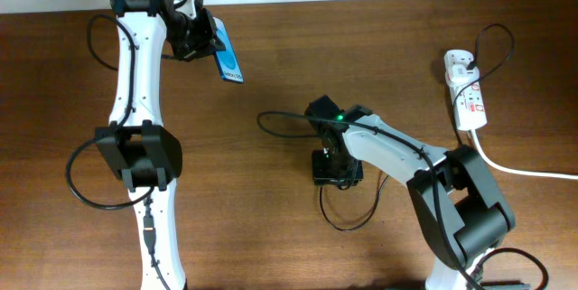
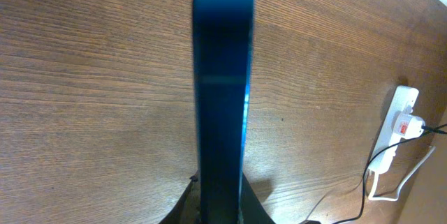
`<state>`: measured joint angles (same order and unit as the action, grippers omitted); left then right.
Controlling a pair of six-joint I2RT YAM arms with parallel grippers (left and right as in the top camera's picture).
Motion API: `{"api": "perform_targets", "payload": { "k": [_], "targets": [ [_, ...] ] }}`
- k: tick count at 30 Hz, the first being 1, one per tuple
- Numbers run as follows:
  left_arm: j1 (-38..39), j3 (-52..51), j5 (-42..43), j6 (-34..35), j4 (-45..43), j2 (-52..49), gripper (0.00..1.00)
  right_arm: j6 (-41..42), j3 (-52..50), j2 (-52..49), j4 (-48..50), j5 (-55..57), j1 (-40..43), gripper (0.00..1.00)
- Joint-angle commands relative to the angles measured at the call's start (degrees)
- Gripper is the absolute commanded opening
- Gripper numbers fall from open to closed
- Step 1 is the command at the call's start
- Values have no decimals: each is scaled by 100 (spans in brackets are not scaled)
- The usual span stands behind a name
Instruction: Plug charger to phone and switch on socket
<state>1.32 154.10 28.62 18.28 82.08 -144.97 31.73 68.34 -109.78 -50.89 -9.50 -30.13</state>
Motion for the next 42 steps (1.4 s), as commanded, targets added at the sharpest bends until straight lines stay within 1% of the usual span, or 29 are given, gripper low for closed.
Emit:
{"api": "perform_targets", "payload": {
  "k": [1, 3, 6, 7, 9, 10, 11, 13, 14, 17, 21, 22, 24, 26, 28, 30, 31, 32, 33, 34, 35, 36, 37, 38, 40, 41, 42],
  "targets": [
    [-37, 131, 44, 55, 9, 227, 0, 74, -35, 50, 219, -297, 26, 48],
    [-37, 131, 44, 55, 7, 227, 0, 74, -24, 50, 275, -428, 50, 47],
    [-33, 131, 44, 52, 11, 227, 0, -299, 203, 50, 273, -1606, 664, 49],
    [-33, 131, 44, 52, 11, 227, 0, -566, 205, 50, 221, -2203, 903, 49],
    [-33, 131, 44, 52, 17, 227, 0, -1058, 208, 50, 31, -2914, 874, 49],
    [-31, 131, 44, 52, 9, 227, 0, -1047, 205, 50, -74, -2876, 737, 48],
    [-31, 131, 44, 52, 33, 227, 0, -898, 179, 50, -131, -2651, 564, 41],
    [-33, 131, 37, 20, 105, 227, 0, -96, -44, 50, -15, -1915, 459, 32],
    [-33, 131, 20, 11, 144, 227, 0, 26, -190, 50, 157, -1878, 485, 32],
    [-31, 131, 22, 11, 142, 227, 0, 7, -356, 50, 424, -1893, 514, 33],
    [-31, 131, 24, 11, 164, 227, 0, 28, -651, 50, 717, -2031, 503, 32],
    [-31, 131, 24, 11, 164, 227, 0, 28, -675, 50, 815, -2179, 503, 31],
    [-31, 131, 24, 11, 166, 227, 0, 28, -704, 50, 837, -2214, 503, 22],
    [-31, 131, 24, 13, 166, 227, 0, 28, -706, 50, 833, -2216, 503, 17],
    [-31, 131, 24, 11, 166, 227, 0, 28, -706, 50, 839, -2216, 503, 13],
    [-31, 131, 52, 11, 164, 227, 0, 28, -704, 50, 944, -2330, 509, 5],
    [-33, 131, 356, -17, 146, 227, 0, 24, -704, 50, 1088, -2516, 525, 4],
    [-33, 131, 1106, -409, 26, 227, 0, 2, -699, 68, 1287, -2817, 595, 4],
    [-37, 131, 2337, -855, -157, 227, 0, -354, -686, 118, 1620, -3624, 822, 4],
    [-37, 131, 3163, -966, -337, 227, 0, -503, -686, 160, 1777, -4072, 966, 4],
    [-37, 131, 3847, -966, -562, 227, 0, -793, -686, 240, 2129, -4935, 1220, 4],
    [-37, 131, 5045, -964, -1034, 227, 0, -1010, -686, 354, 2940, -6384, 1604, 4],
    [-37, 131, 5860, -964, -1410, 227, 0, -1001, -684, 378, 3536, -7058, 1792, 4],
    [-35, 131, 6157, -929, -1556, 227, 0, -745, -664, 378, 4124, -7519, 1939, 4],
    [-17, 131, 6157, -931, -1554, 227, 0, -85, -662, 378, 5080, -7514, 1963, 4],
    [37, 131, 6157, -935, -1563, 227, 0, 702, -662, 378, 5753, -7241, 1961, 4],
    [52, 131, 6157, -935, -1563, 227, 0, 968, -662, 378, 6041, -7143, 1947, 4]
  ]
}}
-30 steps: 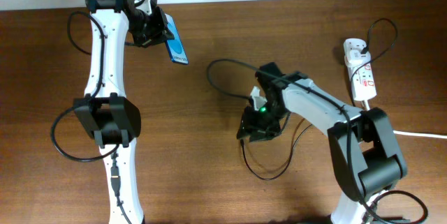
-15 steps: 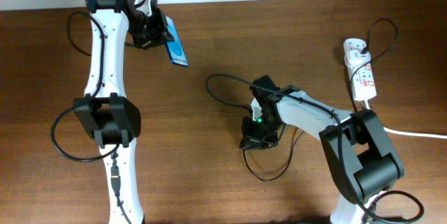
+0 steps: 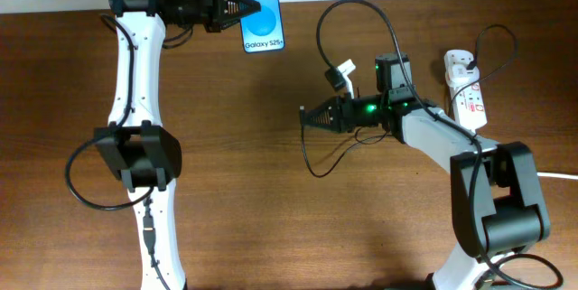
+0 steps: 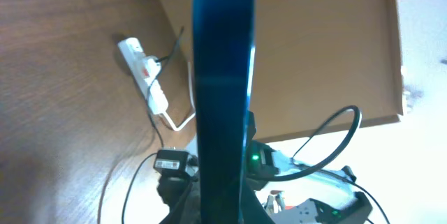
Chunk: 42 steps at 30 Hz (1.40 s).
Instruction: Plug charger to phone and switch on socket
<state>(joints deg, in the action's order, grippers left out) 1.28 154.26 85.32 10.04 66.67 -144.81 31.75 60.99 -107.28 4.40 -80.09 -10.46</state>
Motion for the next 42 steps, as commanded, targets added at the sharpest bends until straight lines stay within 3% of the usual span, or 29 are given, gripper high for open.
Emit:
{"api": "perform_targets", "payload": {
  "k": [1, 6, 8, 12, 42],
  "targets": [
    [72, 116, 487, -114, -24, 212, 0, 1132, 72, 129, 767, -24, -70, 4],
    [92, 116, 402, -118, -24, 212, 0, 3147, 111, 129, 3091, 431, -238, 4],
    [92, 116, 291, -118, -24, 212, 0, 3602, 293, 129, 3578, 409, -282, 4],
    [168, 116, 282, -116, -20, 212, 0, 3609, 599, 129, 3484, 752, -614, 4],
    [361, 116, 487, -116, 258, 212, 0, 3606, 815, 118, 3226, 903, -527, 4]
  ]
}}
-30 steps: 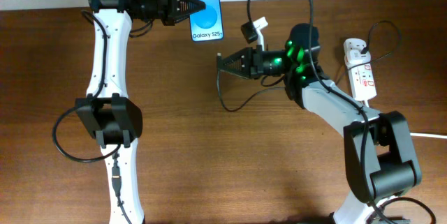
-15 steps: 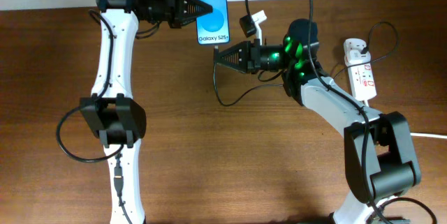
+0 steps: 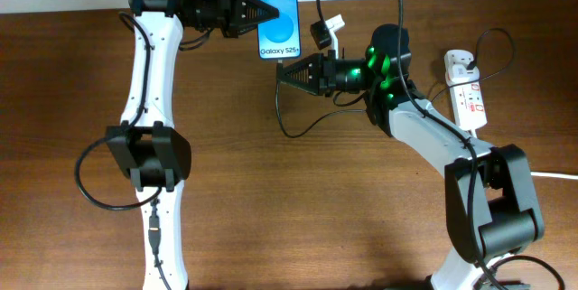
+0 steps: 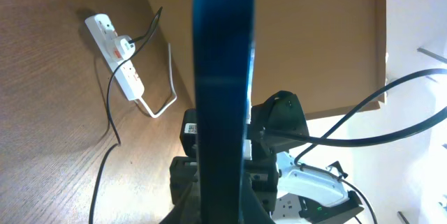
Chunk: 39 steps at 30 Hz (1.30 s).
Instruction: Plug charger to phone and switch on socket
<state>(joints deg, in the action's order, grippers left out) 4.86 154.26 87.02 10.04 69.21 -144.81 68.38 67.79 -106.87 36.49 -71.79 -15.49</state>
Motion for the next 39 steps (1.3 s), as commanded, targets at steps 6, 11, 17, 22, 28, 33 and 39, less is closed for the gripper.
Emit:
{"api": "perform_targets", "payload": {
  "k": [6, 11, 17, 22, 28, 33, 39],
  "targets": [
    [2, 116, 260, -247, 2, 212, 0, -55, 136, 76, 17, -35, -24, 4],
    [2, 116, 216, -247, 2, 212, 0, -57, 136, 76, 17, -63, -24, 4],
    [2, 116, 214, -247, 2, 212, 0, -57, 136, 76, 26, -173, -20, 4],
    [2, 116, 197, -313, 2, 212, 0, -57, 136, 76, 39, -229, -20, 4],
    [9, 116, 173, -313, 2, 212, 0, -57, 136, 76, 39, -254, -17, 4],
    [13, 116, 177, -310, 4, 212, 0, -57, 136, 76, 37, -323, 111, 4],
    [13, 116, 219, -330, 4, 212, 0, -57, 136, 76, 37, -413, 81, 4]
  ]
}}
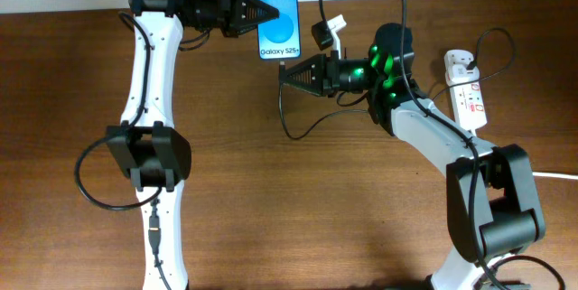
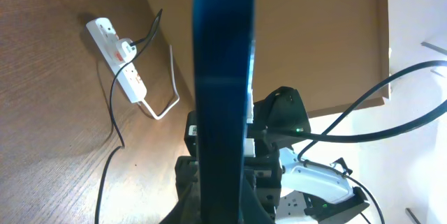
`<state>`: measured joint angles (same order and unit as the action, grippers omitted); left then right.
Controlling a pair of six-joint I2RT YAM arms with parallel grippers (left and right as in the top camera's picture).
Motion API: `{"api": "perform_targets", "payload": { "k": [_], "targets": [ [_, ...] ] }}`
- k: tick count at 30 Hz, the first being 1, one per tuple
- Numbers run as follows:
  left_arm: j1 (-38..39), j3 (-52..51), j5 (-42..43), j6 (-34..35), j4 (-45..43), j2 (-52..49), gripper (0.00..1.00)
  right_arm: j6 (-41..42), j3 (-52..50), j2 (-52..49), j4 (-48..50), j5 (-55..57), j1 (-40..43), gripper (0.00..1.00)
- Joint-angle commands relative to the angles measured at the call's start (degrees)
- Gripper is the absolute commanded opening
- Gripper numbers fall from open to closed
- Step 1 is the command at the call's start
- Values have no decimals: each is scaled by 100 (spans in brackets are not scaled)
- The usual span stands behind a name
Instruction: Plug charger to phone and switch on socket
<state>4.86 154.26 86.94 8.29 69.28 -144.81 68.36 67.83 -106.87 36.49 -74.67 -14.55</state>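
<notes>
A blue-screened phone [image 1: 276,12] is held up off the table at the back, with my left gripper [image 1: 260,12] shut on its left edge. In the left wrist view the phone [image 2: 222,77] stands edge-on between the fingers [image 2: 183,206]. My right gripper [image 1: 284,73] points left just below the phone's lower end, shut on the tip of the thin black charger cable [image 1: 291,127], which hangs in a loop beneath it. The plug itself is too small to make out. The white socket strip [image 1: 466,87] lies at the right edge, with an adapter plugged in.
The right arm [image 2: 279,123] shows behind the phone in the left wrist view, and the socket strip [image 2: 120,49] lies on the brown table [image 1: 271,209] there. A thicker black cable arches over the right wrist. A white lead [image 1: 524,171] runs off to the right.
Hardly anything differs. The right gripper with the cable tip sits a touch nearer the front and right, slightly further from the phone's lower end. The left gripper still holds the phone in place.
At first the left gripper held the phone tilted at the back left while the right gripper was down on the cable at mid-table. Then both were raised, the phone facing up. Later the cable tip was just below the phone's lower end, where it stays.
</notes>
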Motion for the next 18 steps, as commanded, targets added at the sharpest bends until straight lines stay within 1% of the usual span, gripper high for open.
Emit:
{"api": "perform_targets", "payload": {
  "k": [1, 3, 18],
  "targets": [
    [13, 116, 229, -155, -2, 212, 0, -55, 131, 76, 37, -118, -68, 4],
    [22, 116, 326, -151, 24, 212, 0, -55, 131, 74, 37, -114, -81, 4],
    [42, 116, 328, -157, 151, 212, 0, -50, 131, 74, -94, 122, -72, 4]
  ]
}}
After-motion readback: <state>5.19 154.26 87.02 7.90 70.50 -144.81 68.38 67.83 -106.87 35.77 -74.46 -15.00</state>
